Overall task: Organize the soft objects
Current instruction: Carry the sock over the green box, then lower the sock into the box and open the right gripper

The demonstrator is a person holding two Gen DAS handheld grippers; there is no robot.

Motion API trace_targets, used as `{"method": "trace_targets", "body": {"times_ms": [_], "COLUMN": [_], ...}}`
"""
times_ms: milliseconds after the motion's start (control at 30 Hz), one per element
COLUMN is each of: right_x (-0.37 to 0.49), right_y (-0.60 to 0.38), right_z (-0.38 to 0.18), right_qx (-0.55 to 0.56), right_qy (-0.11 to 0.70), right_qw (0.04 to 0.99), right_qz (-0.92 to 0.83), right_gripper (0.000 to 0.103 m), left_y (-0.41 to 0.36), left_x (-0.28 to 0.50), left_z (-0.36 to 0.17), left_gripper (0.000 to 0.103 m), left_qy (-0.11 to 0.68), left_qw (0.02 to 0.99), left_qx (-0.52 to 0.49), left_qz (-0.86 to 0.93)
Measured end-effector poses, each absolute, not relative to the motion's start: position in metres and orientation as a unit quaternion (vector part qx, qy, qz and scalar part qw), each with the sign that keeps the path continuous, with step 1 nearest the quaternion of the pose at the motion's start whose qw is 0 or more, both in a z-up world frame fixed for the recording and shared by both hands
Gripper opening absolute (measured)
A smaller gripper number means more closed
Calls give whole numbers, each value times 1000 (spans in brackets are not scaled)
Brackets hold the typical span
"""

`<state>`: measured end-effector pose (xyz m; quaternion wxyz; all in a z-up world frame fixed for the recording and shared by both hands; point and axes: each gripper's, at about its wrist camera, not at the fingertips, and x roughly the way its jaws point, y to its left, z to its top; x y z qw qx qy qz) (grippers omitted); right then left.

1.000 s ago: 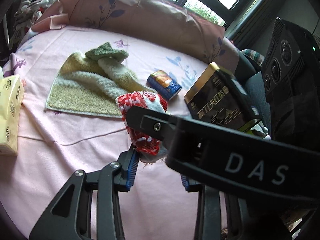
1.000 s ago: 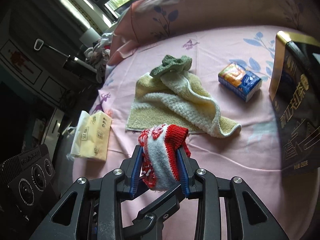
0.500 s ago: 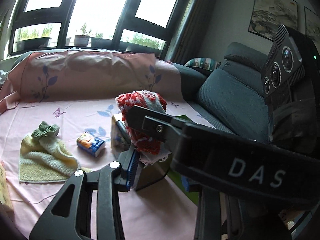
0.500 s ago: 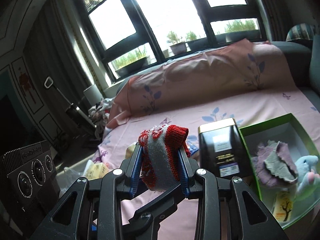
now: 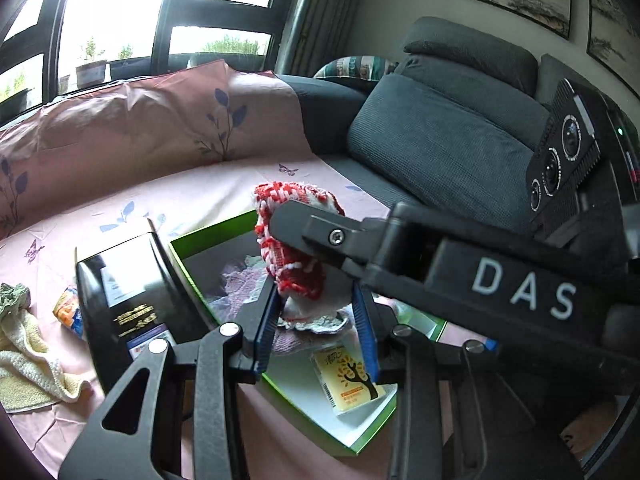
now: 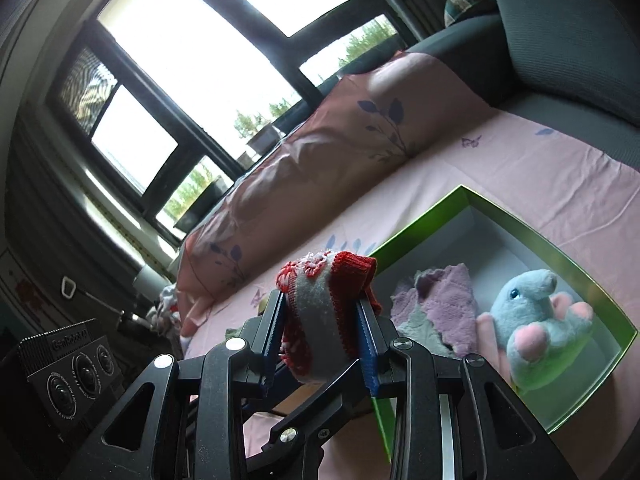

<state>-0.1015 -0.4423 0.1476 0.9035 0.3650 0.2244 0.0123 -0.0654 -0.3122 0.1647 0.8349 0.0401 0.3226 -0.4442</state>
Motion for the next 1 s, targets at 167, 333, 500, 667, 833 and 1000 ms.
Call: {"method": "trace_targets", "body": {"times_ms": [167, 333, 500, 667, 833, 1000], "right_x": [-116, -118, -121, -126, -126, -128], "right_y": [-475, -490, -498, -500, -491, -476], "right_z": [133, 125, 117, 119, 129, 140], "right_qx": [407, 430, 435, 435, 424, 404], "right_qy": [197, 188, 205, 198, 186, 184], "right_qw": [892, 882, 871, 873, 882, 892], "right_qz": [-21, -52, -99, -95, -84, -91], "right_gripper": [36, 36, 39, 61, 75, 75], "left_y": [-345, -355, -349, -330, -300, -249], "left_x": [-66, -64, -62, -62, -70, -73], "left_z": [158, 152, 152, 164, 180, 196], "left_gripper": [34, 37, 52, 66, 79, 84], "left_qy": [328, 345, 352, 349, 327, 304], "left_qw": [825, 819, 827, 825, 837, 857], "left_qx": [49, 32, 24, -12, -22, -41], "left_qz": [-457, -457, -438, -443, -439, -415]}}
